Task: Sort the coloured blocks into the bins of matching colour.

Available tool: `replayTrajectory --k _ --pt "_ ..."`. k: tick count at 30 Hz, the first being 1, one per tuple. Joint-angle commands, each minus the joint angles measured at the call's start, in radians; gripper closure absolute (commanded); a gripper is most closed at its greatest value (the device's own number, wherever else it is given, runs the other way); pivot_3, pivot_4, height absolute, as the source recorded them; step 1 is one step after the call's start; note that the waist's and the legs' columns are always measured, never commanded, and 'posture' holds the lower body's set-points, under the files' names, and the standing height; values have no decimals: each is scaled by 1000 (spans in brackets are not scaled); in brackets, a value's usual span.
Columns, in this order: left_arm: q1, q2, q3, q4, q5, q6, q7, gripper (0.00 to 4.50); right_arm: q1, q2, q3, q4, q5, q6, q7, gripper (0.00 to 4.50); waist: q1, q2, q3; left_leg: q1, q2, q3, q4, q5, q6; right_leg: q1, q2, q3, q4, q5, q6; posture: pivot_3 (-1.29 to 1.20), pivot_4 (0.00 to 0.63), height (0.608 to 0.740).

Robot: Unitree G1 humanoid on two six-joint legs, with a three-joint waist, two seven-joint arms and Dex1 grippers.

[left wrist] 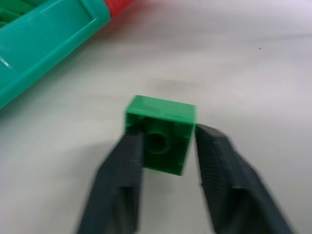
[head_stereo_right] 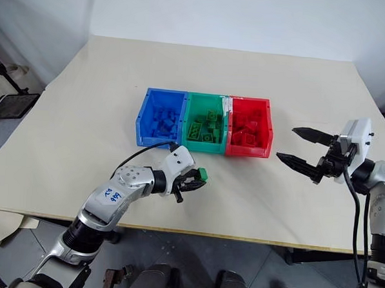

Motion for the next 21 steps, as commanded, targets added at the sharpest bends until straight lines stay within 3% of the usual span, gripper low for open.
replayTrajectory --k 1,6,8,12,18,21 --pt "-74 2 -21 -13 9 31 4 1708 7 -16 -37 -49 18 0 -9 122 1 0 0 0 0 0 0 0 0 0 0 0 0 0 0 0 150 740" --pt "-174 53 -76 -9 18 149 -18 125 32 -14 -51 -71 23 0 -21 122 0 0 0 0 0 0 0 0 0 0 0 0 0 0 0 0 150 740" --pt "-195 39 -60 -9 -1 188 -11 48 41 -14 -56 -80 27 2 -28 122 0 0 0 0 0 0 0 0 0 0 0 0 0 0 0 0 150 740" --pt "-268 -83 100 -1 -77 199 36 48 73 -11 -76 -103 34 5 -45 122 7 0 0 -1 0 -1 1 0 0 0 0 0 0 0 0 0 150 740" --pt "-272 1 -8 11 -43 221 21 48 83 -6 -77 -119 37 6 -61 122 -6 1 -1 1 0 0 -1 0 0 0 1 0 0 0 0 0 150 740" --pt "-284 -73 98 6 -102 266 60 48 93 -5 -82 -126 41 5 -65 122 -6 1 -1 1 0 0 -1 0 0 0 1 1 0 0 0 0 150 740"
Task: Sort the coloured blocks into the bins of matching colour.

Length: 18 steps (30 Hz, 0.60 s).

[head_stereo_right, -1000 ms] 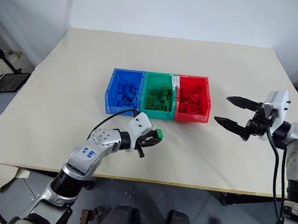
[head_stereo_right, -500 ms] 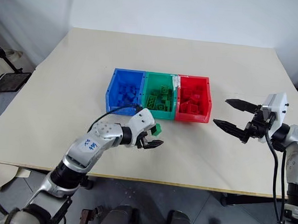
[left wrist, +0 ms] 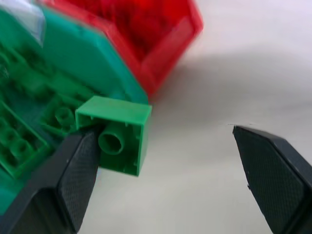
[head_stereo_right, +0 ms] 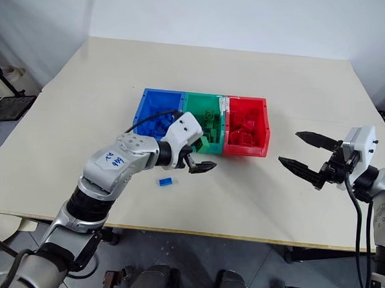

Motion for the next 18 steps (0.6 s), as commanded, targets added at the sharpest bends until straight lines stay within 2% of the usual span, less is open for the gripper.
replayTrajectory --k 1,2,3,5,8,11,18 --pt "-13 -7 28 -7 17 -28 39 48 3 -5 -38 -41 25 2 -13 122 1 0 0 -1 0 0 0 0 0 0 0 0 0 0 0 0 150 740" --pt "-4 48 -37 2 73 -89 35 48 3 -5 -38 -42 26 3 -16 122 2 0 0 0 0 0 1 0 0 0 0 0 0 0 0 0 150 740" --pt "0 50 -32 -8 64 -98 30 48 5 -7 -37 -40 24 1 -13 122 1 0 0 0 0 -1 0 0 0 0 0 0 0 0 0 0 150 740" --pt "-10 -7 43 -8 24 -106 62 48 3 -10 -36 -38 25 1 -12 122 1 0 0 0 0 -1 0 0 0 0 0 0 0 0 0 0 150 740" --pt "18 7 27 37 95 -279 105 48 -12 -10 -31 -26 22 -2 -13 122 7 0 0 -1 -1 -1 1 0 0 0 -1 0 0 0 0 0 150 740" --pt "33 -35 76 53 101 -420 159 48 -20 -8 -26 -22 20 -3 -9 122 7 0 0 0 0 -1 0 0 0 0 -1 0 0 0 0 0 150 740" --pt "114 -58 118 73 135 -648 216 48 -39 -8 -15 -2 16 -7 0 122 8 0 0 0 -1 0 0 0 0 0 -1 -1 0 0 0 0 150 740"
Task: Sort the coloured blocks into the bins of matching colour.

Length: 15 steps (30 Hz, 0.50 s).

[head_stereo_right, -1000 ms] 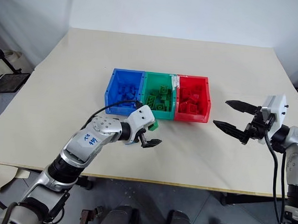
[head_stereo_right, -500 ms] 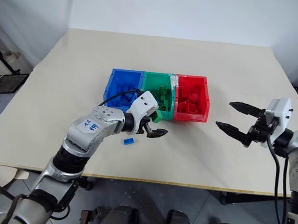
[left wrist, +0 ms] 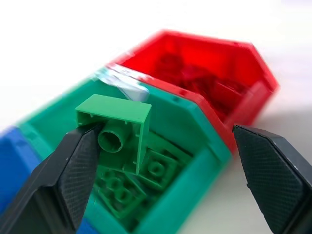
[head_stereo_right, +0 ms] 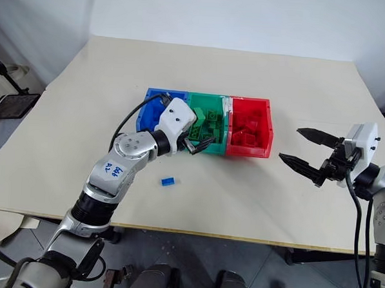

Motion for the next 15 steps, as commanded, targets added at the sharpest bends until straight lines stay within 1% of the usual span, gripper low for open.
replayTrajectory --k 1,8,11,15 --pt "31 -13 19 -20 27 -119 31 48 -25 -11 -13 1 7 -9 10 122 0 0 0 0 0 0 0 0 0 0 0 0 0 0 0 0 150 740" --pt "54 -36 29 22 27 -158 36 48 -72 -16 6 35 -6 -7 24 122 2 0 0 0 0 0 0 0 0 0 0 0 0 0 0 0 150 740" --pt "72 -56 55 38 -11 -135 24 48 -86 -18 12 42 -10 -4 34 122 1 0 0 0 0 0 0 0 0 0 0 0 0 0 0 0 150 740" --pt "68 -52 49 60 -9 -91 9 48 -104 -22 17 59 -17 -5 44 122 1 0 0 0 0 0 0 0 0 0 0 -1 0 0 0 0 150 740"
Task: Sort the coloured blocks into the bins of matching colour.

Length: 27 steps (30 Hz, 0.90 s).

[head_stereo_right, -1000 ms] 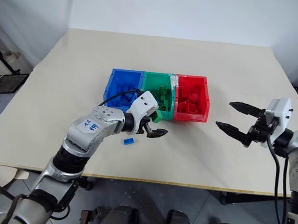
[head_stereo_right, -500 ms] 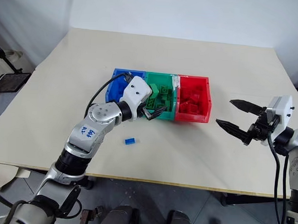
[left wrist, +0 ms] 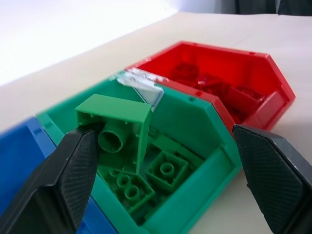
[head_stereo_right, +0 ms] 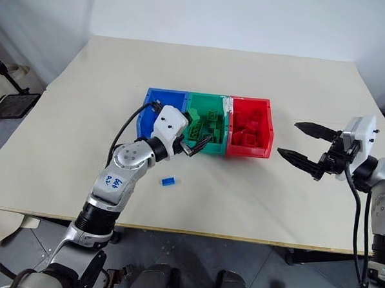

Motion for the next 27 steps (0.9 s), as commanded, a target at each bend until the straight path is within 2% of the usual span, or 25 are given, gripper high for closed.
replayTrajectory --k 1,2,5,11,15,20,27 --pt "-18 -4 10 12 -11 37 -14 48 -25 -21 -11 8 3 -6 13 122 0 0 0 0 0 0 0 0 0 0 0 0 0 0 0 0 150 740" --pt "-43 -6 -3 14 1 57 -15 48 -29 -20 -9 12 1 -7 14 122 0 0 0 0 0 0 0 0 0 0 0 0 0 0 0 0 150 740" --pt "-153 -56 19 45 -19 274 23 48 -36 -15 -3 14 -2 -10 19 122 5 0 0 -1 0 0 1 0 0 0 0 0 0 0 0 0 150 740" --pt "-238 -124 58 141 -69 360 15 48 -36 -8 0 14 -2 -9 14 122 2 0 0 0 -1 0 -1 0 1 0 0 0 0 0 0 0 150 740" --pt "-223 -121 23 195 -51 377 6 48 -30 -8 -2 4 1 -4 10 122 -3 0 0 0 0 0 -1 0 0 0 0 0 0 0 0 0 150 740" --pt "-174 -94 -9 172 -41 422 0 48 -20 -14 -9 -5 5 2 7 122 -3 0 0 0 0 0 0 0 0 0 1 0 0 0 0 0 150 740" --pt "-56 -11 0 -61 -64 563 -7 48 -19 -19 -13 -7 6 5 11 122 -17 0 0 1 1 0 -1 0 0 0 1 1 0 0 0 0 150 740"
